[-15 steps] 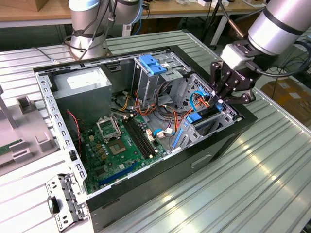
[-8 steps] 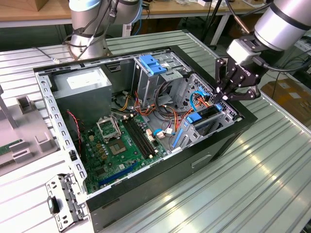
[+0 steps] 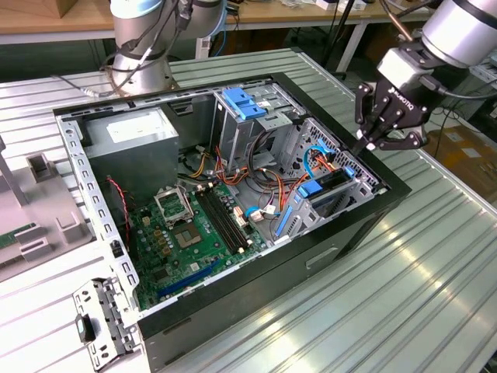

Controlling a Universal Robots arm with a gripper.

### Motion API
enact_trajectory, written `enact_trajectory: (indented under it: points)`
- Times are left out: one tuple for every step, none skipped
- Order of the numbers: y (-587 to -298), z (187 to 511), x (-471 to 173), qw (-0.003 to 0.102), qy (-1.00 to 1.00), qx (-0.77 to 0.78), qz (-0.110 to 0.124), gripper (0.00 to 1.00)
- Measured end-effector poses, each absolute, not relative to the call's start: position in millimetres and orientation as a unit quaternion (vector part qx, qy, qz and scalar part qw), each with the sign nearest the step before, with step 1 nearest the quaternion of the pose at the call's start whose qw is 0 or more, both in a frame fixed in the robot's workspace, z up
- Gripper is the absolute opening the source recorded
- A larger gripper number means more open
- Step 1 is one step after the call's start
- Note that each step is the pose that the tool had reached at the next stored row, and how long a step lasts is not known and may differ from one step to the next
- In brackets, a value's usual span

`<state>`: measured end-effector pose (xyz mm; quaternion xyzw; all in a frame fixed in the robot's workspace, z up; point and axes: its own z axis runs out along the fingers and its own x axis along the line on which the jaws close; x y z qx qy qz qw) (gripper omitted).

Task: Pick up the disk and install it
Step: 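Insert the first disk wire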

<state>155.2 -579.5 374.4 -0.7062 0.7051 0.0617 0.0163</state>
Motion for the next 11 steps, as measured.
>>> enact_trajectory:
  points:
    - [-579.5,378.1,156.6,0.016,0.705,-0.706,0.062,0.11]
    - [-579.5,381.4,157.7,0.016,0.705,-0.706,0.062,0.11]
    - [-579.5,383.9,158.4,0.016,0.705,-0.706,0.062,0.11]
    - [-579.5,385.9,158.9,0.016,0.705,-0.706,0.062,0.11]
    - [-579.5,387.7,159.7,0.016,0.705,-0.706,0.062,0.11]
    - [-579.5,388.4,159.8,0.016,0.705,-0.706,0.062,0.11]
    - [-579.5,388.5,159.9,0.016,0.705,-0.706,0.062,0.11]
    - [-579.5,388.6,160.0,0.016,0.705,-0.706,0.062,0.11]
    - [-579.5,388.6,160.0,0.016,0.705,-0.706,0.062,0.11]
    - [-579.5,388.6,160.0,0.016,0.705,-0.706,0.062,0.11]
    - [-579.5,388.6,160.0,0.016,0.705,-0.706,0.062,0.11]
